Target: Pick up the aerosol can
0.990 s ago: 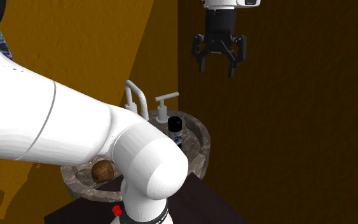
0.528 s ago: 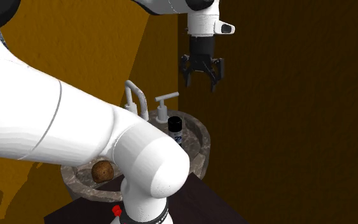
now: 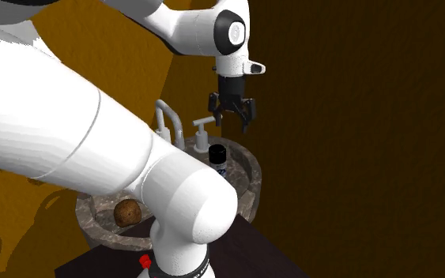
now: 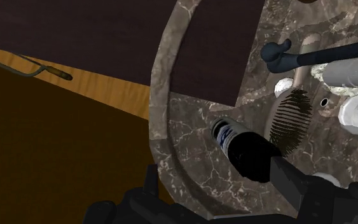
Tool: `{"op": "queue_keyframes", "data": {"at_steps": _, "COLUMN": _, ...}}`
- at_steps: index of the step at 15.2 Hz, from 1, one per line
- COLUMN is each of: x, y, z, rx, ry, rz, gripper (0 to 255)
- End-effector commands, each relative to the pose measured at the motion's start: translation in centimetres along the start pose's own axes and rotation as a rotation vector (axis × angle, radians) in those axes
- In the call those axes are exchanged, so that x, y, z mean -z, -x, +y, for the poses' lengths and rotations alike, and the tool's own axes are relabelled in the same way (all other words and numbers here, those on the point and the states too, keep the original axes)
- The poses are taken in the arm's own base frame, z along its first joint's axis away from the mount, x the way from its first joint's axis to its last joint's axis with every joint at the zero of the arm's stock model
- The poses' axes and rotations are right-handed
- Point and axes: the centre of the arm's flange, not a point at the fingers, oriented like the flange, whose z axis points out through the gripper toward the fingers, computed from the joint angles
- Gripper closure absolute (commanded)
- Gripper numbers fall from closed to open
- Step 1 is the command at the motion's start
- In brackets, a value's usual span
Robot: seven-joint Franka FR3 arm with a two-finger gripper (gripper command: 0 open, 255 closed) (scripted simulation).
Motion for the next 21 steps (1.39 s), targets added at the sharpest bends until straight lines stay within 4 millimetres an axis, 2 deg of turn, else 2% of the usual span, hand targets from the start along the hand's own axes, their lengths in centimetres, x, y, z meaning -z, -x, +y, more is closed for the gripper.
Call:
{"op": "queue_keyframes", "data": {"at_steps": 1, "x": -2.2, "y": -0.8, "z": -1.9, "rx": 0.005, "ry": 0.000, "rz": -0.001, "gripper": 0}}
{"op": "queue_keyframes", "data": {"at_steps": 10, "x": -10.6, "y": -3.1, "z": -9.2, "rx": 0.030, "ry": 0.003, "rz": -0.013, "gripper": 0}}
{"op": "queue_keyframes", "data": {"at_steps": 17, "x": -14.3, "y": -3.3, "z": -9.4, "rx": 0.030, "ry": 0.003, "rz": -0.013, "gripper": 0}}
{"op": "queue_keyframes", "data": {"at_steps": 19, "x": -14.6, "y": -3.4, "z": -9.4, "rx": 0.030, "ry": 0.003, "rz": -0.013, "gripper": 0}}
{"op": "queue_keyframes", "data": {"at_steps": 20, "x": -14.5, "y": -3.4, "z": -9.3, "rx": 0.030, "ry": 0.003, "rz": -0.013, "gripper": 255}}
{"op": "queue_keyframes", "data": {"at_steps": 21, "x": -14.5, "y": -3.3, "z": -9.3, "rx": 0.030, "ry": 0.003, "rz": -0.013, "gripper": 255}}
